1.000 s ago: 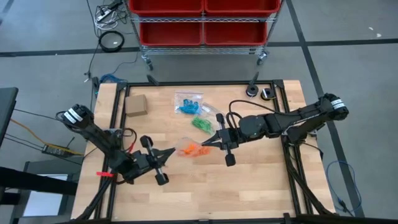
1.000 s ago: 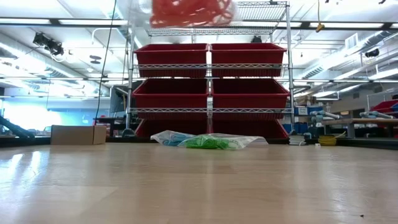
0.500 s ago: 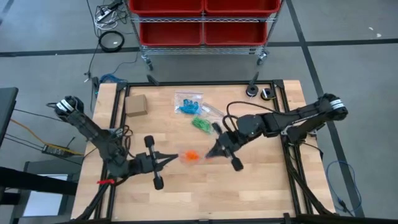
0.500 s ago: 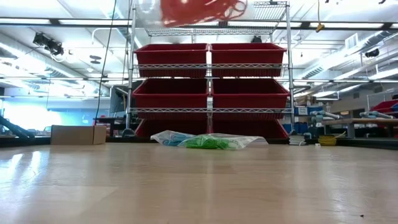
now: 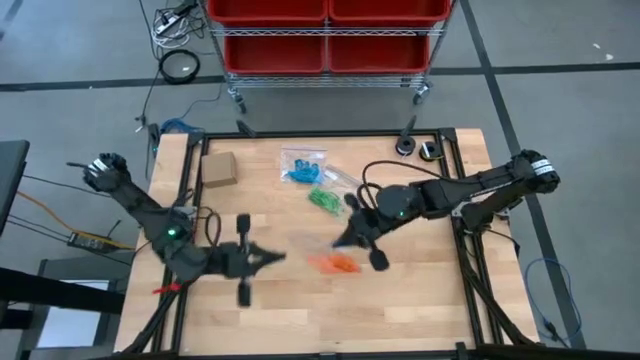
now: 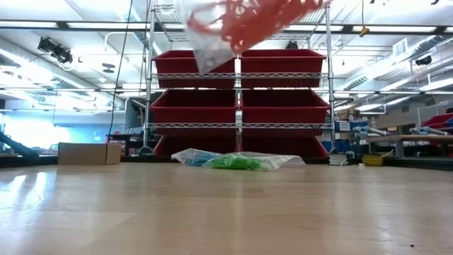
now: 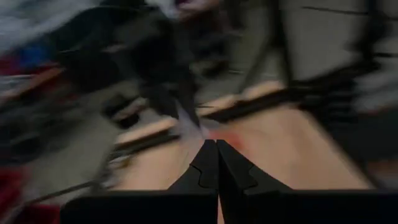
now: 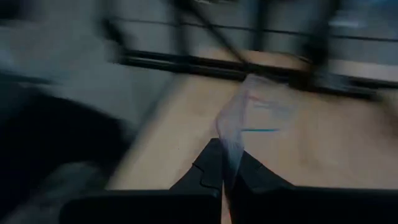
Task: Sort rubber bands
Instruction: Close the transparent zip bag
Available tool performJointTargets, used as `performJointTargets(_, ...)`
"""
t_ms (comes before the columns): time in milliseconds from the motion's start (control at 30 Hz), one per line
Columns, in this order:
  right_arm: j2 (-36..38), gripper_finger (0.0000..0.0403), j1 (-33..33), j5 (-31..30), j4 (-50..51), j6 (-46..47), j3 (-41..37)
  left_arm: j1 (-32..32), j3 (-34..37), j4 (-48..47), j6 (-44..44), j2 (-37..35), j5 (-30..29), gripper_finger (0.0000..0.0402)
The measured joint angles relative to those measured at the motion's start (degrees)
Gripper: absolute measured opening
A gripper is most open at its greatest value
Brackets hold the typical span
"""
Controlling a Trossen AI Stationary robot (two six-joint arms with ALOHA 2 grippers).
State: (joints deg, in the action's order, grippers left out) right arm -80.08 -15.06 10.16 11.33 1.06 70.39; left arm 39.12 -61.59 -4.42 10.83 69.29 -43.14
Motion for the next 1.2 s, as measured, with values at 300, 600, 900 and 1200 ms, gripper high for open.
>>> performJointTargets(300, -0.4, 0.0, -0.9, -3.0, -4.9, -2.7, 0.0, -3.4, -2.2, -17.5, -12.2, -0.8, -10.4, 0.0007)
performJointTargets(600, 0.0, 0.0, -1.9, -6.8, -4.6, -4.6, 0.0, 1.3, 14.9, -12.2, -36.6, -7.2, -26.8, 0.0082)
performJointTargets(900, 0.0, 0.0, -0.5, -5.8, -5.5, -5.8, 0.0, 5.0, 31.5, 38.2, -17.0, -4.5, -18.1, 0.0183)
performJointTargets(1200, 0.0, 0.0, 0.3, -6.7, -7.7, -6.1, 0.0, 5.0, 30.3, 46.6, -12.6, 2.4, -15.5, 0.0242)
